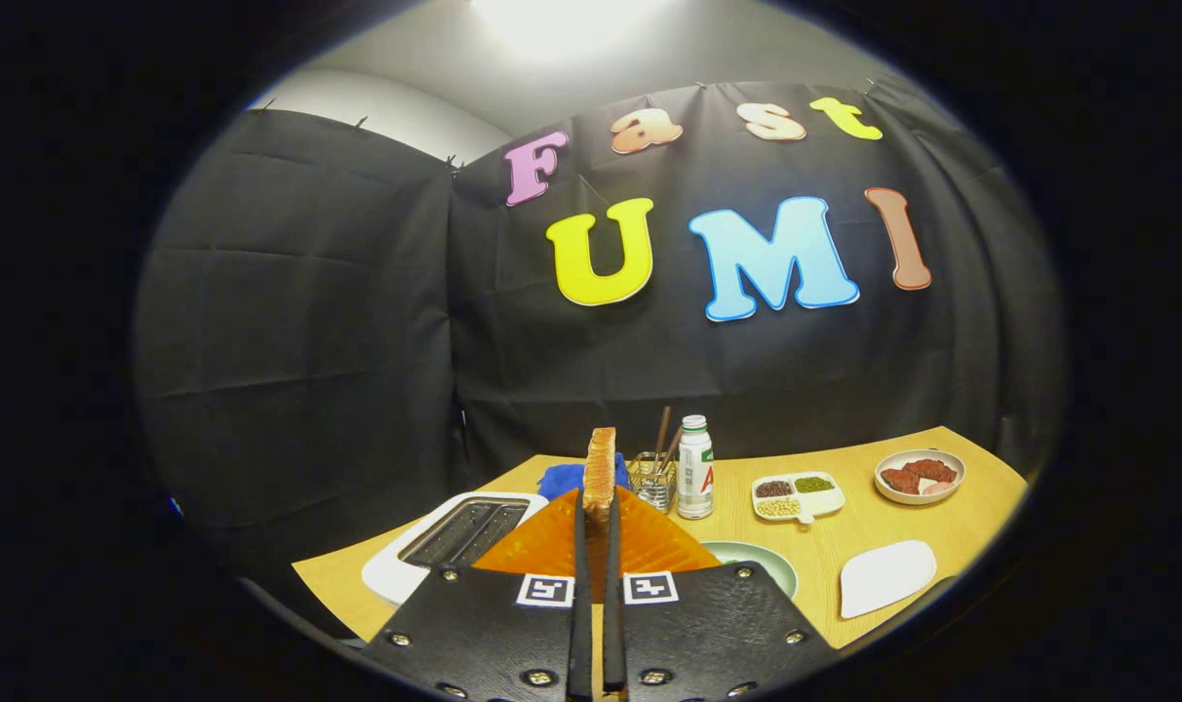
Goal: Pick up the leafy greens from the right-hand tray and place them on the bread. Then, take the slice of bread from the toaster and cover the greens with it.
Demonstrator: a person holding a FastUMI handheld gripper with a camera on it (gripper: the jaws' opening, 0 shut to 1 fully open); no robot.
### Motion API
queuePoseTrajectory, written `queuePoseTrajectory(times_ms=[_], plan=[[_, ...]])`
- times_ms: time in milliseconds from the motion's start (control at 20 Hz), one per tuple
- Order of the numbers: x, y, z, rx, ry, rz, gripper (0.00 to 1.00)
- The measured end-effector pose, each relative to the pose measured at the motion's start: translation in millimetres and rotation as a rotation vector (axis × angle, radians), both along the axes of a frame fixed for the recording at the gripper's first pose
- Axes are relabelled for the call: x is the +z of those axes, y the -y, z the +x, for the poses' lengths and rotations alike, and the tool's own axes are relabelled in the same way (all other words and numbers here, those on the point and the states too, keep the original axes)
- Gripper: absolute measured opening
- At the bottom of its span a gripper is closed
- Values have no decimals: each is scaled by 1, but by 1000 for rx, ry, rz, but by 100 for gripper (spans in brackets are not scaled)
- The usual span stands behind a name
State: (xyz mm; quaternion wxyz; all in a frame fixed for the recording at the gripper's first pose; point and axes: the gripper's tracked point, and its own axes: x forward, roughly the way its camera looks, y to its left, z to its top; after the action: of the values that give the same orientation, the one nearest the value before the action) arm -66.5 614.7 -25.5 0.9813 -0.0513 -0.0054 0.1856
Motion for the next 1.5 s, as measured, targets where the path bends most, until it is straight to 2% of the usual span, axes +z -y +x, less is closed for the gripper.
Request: queuePoseTrajectory(times_ms=[700,1500], plan=[[-39,49,29,-79,-69,-51,4],[-71,55,51,-74,-120,-71,4]])
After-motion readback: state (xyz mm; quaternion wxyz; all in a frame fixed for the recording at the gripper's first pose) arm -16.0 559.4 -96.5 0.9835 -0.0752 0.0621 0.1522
